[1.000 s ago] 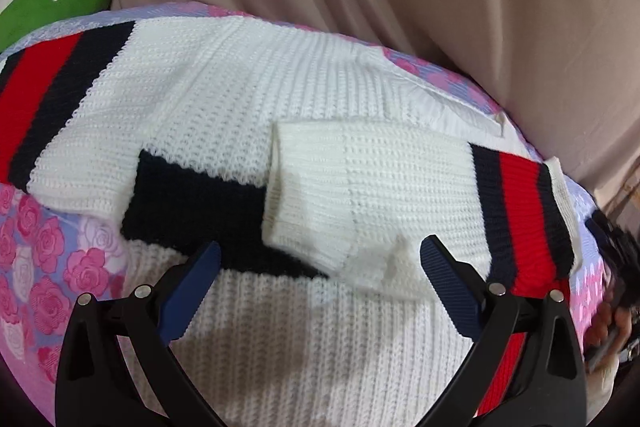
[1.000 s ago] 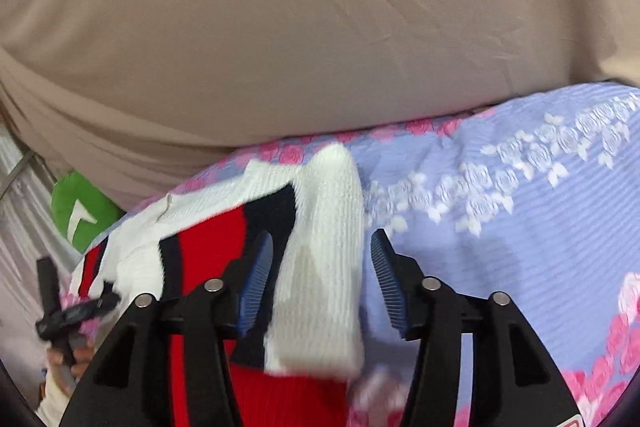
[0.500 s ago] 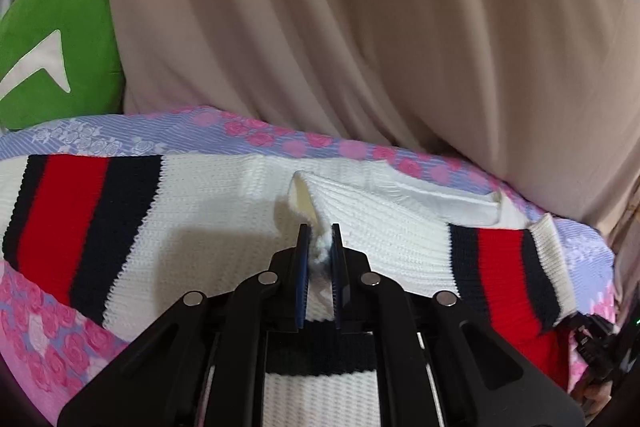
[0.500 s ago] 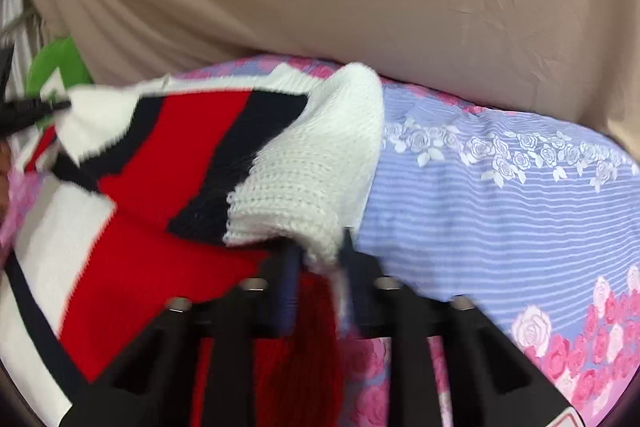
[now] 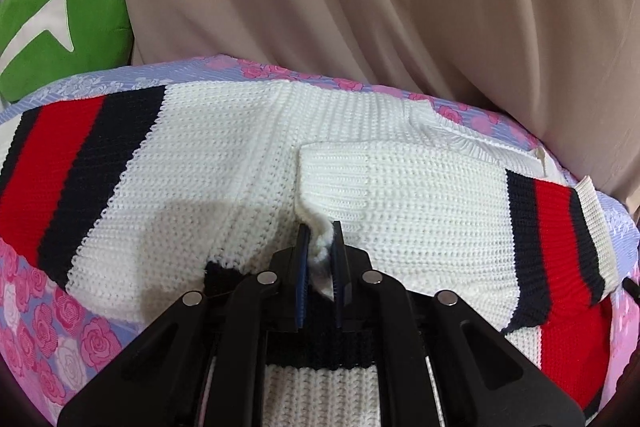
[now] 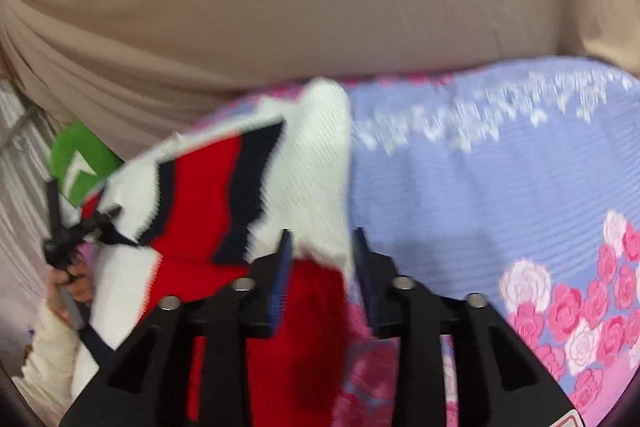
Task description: Fold small clothes
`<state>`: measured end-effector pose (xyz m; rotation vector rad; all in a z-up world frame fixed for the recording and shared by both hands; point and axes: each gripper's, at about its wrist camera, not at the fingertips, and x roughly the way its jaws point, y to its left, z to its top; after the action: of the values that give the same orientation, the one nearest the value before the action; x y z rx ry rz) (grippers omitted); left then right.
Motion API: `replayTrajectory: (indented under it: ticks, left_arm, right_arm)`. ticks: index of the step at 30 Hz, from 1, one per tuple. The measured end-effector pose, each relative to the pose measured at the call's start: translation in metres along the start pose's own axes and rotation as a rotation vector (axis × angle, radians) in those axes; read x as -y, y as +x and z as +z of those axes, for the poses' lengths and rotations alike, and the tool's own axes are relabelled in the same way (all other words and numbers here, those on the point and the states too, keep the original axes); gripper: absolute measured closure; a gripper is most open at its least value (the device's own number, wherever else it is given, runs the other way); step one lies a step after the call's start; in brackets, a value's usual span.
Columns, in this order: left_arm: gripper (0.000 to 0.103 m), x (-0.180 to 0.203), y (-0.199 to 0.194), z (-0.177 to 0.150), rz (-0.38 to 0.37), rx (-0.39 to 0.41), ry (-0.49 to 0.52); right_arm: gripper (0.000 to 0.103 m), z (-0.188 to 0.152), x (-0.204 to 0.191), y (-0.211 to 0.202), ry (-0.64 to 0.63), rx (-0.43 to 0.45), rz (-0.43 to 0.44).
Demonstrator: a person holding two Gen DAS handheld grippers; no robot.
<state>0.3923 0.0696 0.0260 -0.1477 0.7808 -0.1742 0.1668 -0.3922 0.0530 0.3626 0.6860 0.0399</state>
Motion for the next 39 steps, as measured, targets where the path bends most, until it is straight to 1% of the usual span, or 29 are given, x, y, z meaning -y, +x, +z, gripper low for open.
replayTrajectory:
  ticks: [1, 2, 3, 5, 6, 7, 8, 9, 10, 11, 12, 13, 14, 15, 16, 18, 20, 23, 24, 26, 27, 28, 29, 30, 32, 33, 35, 36, 39]
  left_arm:
    - [0.093, -0.001, -0.001, 0.000, -0.001, 0.000, -0.001]
    - [0.092, 0.000, -0.001, -0.001, 0.003, 0.001, 0.002]
    - [0.092, 0.001, -0.002, -0.002, 0.007, 0.002, 0.008]
    - [0.092, 0.005, 0.002, -0.001, 0.014, 0.004, 0.019]
    - [0.092, 0.003, 0.001, -0.002, 0.013, 0.004, 0.021]
    - [0.092, 0.004, 0.002, -0.001, 0.011, 0.004, 0.023]
    - [0.092, 0.003, 0.002, -0.001, 0.008, 0.004, 0.023]
    - [0.092, 0.003, 0.002, -0.001, 0.004, 0.003, 0.024]
    - [0.092, 0.003, 0.002, -0.001, 0.003, 0.002, 0.026]
    - [0.092, 0.004, 0.003, -0.001, 0.004, 0.001, 0.028]
    - [0.092, 0.005, 0.003, -0.001, 0.008, 0.001, 0.033]
    - [0.091, 0.006, 0.004, -0.001, 0.013, 0.001, 0.039]
    - [0.091, 0.008, 0.004, -0.001, 0.018, 0.000, 0.048]
    - [0.088, 0.011, 0.005, -0.001, 0.022, -0.001, 0.060]
    - [0.086, 0.014, 0.006, -0.001, 0.027, -0.002, 0.078]
    - [0.084, 0.020, 0.007, -0.002, 0.050, 0.000, 0.104]
    - [0.084, 0.022, 0.007, -0.003, 0.060, 0.004, 0.112]
    - [0.084, 0.019, 0.007, -0.002, 0.052, 0.003, 0.102]
    - [0.084, 0.018, 0.007, -0.002, 0.051, 0.003, 0.102]
    - [0.084, 0.019, 0.007, -0.002, 0.055, 0.003, 0.106]
    - [0.084, 0.020, 0.008, -0.002, 0.059, 0.004, 0.110]
    - [0.084, 0.020, 0.007, -0.003, 0.060, 0.005, 0.112]
    - [0.084, 0.021, 0.006, -0.003, 0.060, 0.005, 0.112]
    - [0.084, 0.020, 0.006, -0.004, 0.059, 0.006, 0.110]
    - [0.083, 0.018, 0.005, -0.004, 0.049, 0.006, 0.099]
    - [0.083, 0.017, 0.005, -0.004, 0.045, 0.006, 0.095]
    - [0.083, 0.014, 0.004, -0.004, 0.034, 0.006, 0.081]
    - [0.083, 0.012, 0.003, -0.004, 0.030, 0.005, 0.074]
    - [0.083, 0.004, 0.000, -0.007, 0.021, -0.004, 0.054]
  right_arm:
    - [0.044, 0.010, -0.005, 0.000, -0.003, 0.030, 0.017]
    - [0.042, 0.016, -0.012, 0.002, -0.014, 0.041, 0.015]
    - [0.042, 0.022, -0.020, 0.012, -0.031, 0.039, 0.005]
    - [0.040, 0.038, -0.031, 0.045, -0.062, 0.005, -0.032]
    - [0.040, 0.045, -0.032, 0.068, -0.064, -0.024, -0.062]
    - [0.040, 0.045, -0.032, 0.080, -0.059, -0.044, -0.090]
    - [0.043, 0.047, -0.030, 0.096, -0.044, -0.069, -0.111]
    - [0.053, 0.047, -0.030, 0.105, -0.032, -0.084, -0.109]
    - [0.083, 0.047, -0.029, 0.110, -0.031, -0.080, -0.117]
    - [0.090, 0.049, -0.027, 0.107, -0.031, -0.053, -0.118]
    - [0.092, 0.051, -0.022, 0.099, -0.013, -0.013, -0.089]
    - [0.093, 0.051, -0.014, 0.091, 0.016, 0.024, -0.082]
    - [0.094, 0.051, -0.001, 0.089, 0.049, 0.038, -0.100]
    - [0.094, 0.050, 0.010, 0.095, 0.072, 0.025, -0.130]
    - [0.094, 0.047, 0.022, 0.107, 0.093, -0.010, -0.161]
    - [0.094, 0.048, 0.031, 0.108, 0.128, -0.011, -0.109]
    - [0.093, 0.050, 0.026, 0.095, 0.125, 0.006, -0.093]
    - [0.093, 0.042, 0.008, 0.060, 0.067, 0.071, -0.071]
    - [0.093, 0.037, -0.001, 0.052, 0.040, 0.069, -0.062]
    - [0.093, 0.024, -0.022, 0.047, -0.044, 0.027, -0.050]
    - [0.094, 0.018, -0.032, 0.047, -0.086, 0.010, -0.058]
    - [0.095, 0.008, -0.039, 0.054, -0.140, -0.022, -0.101]
    - [0.099, 0.000, -0.041, 0.062, -0.173, -0.057, -0.164]
    - [0.103, -0.007, -0.033, 0.075, -0.174, -0.093, -0.225]
    - [0.103, -0.012, -0.018, 0.077, -0.132, -0.057, -0.183]
    - [0.103, -0.010, -0.016, 0.076, -0.120, -0.064, -0.174]
    - [0.103, -0.010, -0.018, 0.075, -0.133, -0.053, -0.183]
    - [0.103, -0.013, -0.020, 0.074, -0.149, -0.038, -0.197]
    - [0.103, -0.014, -0.029, 0.078, -0.191, -0.031, -0.241]
